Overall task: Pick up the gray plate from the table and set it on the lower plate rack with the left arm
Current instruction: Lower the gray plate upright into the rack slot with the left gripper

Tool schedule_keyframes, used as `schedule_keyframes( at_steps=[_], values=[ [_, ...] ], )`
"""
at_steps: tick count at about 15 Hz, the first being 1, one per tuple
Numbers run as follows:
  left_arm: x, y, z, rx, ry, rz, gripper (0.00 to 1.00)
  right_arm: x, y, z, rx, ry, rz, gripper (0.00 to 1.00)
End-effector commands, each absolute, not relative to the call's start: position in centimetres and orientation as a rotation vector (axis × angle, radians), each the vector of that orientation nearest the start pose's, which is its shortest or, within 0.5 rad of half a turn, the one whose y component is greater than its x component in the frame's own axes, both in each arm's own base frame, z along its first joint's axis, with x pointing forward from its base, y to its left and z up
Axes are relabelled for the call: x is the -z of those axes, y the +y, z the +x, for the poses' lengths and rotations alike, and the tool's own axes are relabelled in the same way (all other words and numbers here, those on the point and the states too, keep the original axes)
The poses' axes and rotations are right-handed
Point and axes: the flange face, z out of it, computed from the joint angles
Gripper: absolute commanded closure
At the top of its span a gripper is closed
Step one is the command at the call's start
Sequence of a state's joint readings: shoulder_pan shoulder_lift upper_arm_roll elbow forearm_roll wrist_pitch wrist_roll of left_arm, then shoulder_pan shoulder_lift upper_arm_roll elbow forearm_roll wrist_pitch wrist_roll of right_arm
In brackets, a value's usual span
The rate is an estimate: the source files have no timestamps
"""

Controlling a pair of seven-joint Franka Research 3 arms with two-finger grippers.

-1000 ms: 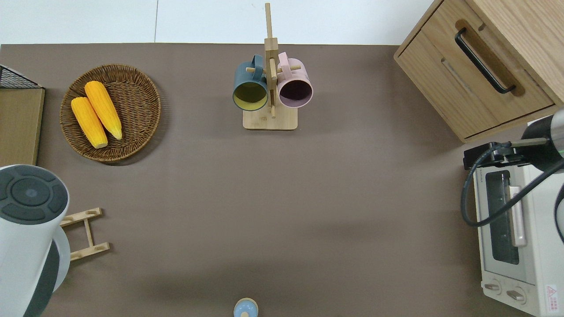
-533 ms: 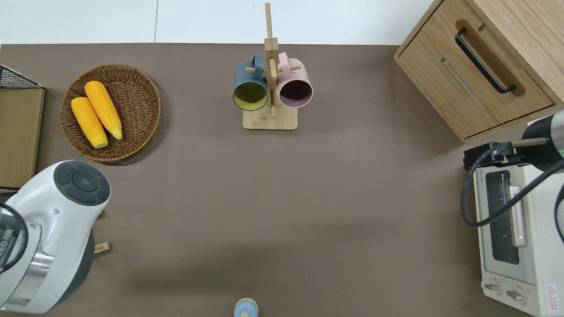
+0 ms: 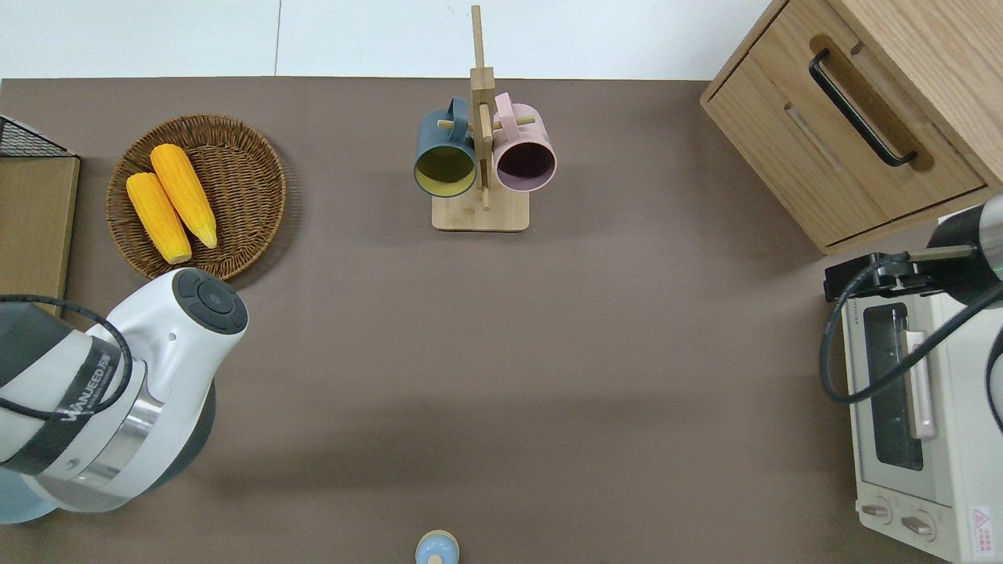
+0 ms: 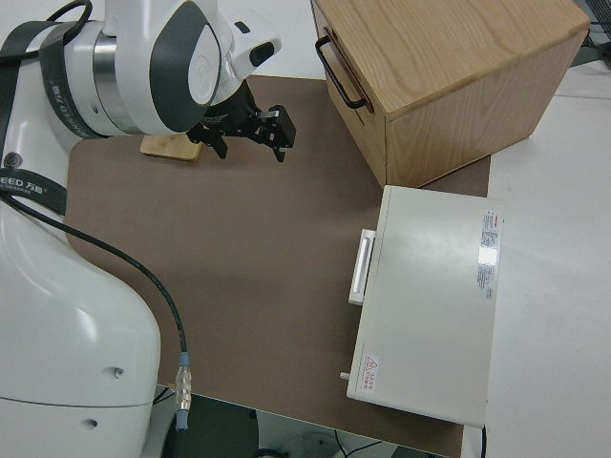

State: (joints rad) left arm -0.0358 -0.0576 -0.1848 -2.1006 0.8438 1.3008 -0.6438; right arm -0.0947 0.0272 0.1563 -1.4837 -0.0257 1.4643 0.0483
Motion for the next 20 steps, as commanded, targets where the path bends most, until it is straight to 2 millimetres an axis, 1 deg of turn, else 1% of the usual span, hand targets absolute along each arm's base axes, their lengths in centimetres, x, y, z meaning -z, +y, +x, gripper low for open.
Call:
schedule_keyframes(
  at_steps=[1,4,9,12,14,19,20],
  values=[
    [-43.7,-1.1,47.2,-0.290,-0.328,-1.968,1.00,-64.4,3.1,55.1,-0.066,-0.014,-3.162,0.017],
    [-42.1,-1.1,47.6,-0.304,-0.320,-1.960,1.00,-64.3,3.1,55.2,-0.066,-0.014,-3.162,0.017],
    [-40.4,-1.3,47.9,-0.278,-0.332,-1.970,1.00,-64.4,3.1,55.1,-0.066,-0.016,-3.162,0.017],
    [-39.8,-1.2,48.0,-0.284,-0.327,-1.977,1.00,-64.4,3.1,55.1,-0.063,-0.014,-3.162,0.017],
    [-39.1,-1.3,47.9,-0.288,-0.315,-1.985,1.00,-64.4,3.1,55.1,-0.066,-0.014,-3.162,0.017],
    [-38.4,-1.2,47.9,-0.300,-0.311,-1.983,1.00,-64.4,3.1,55.1,-0.063,-0.014,-3.162,0.017],
    [-37.9,-1.3,47.9,-0.309,-0.303,-1.980,1.00,-64.4,3.1,55.1,-0.063,-0.014,-3.162,0.017]
  ],
)
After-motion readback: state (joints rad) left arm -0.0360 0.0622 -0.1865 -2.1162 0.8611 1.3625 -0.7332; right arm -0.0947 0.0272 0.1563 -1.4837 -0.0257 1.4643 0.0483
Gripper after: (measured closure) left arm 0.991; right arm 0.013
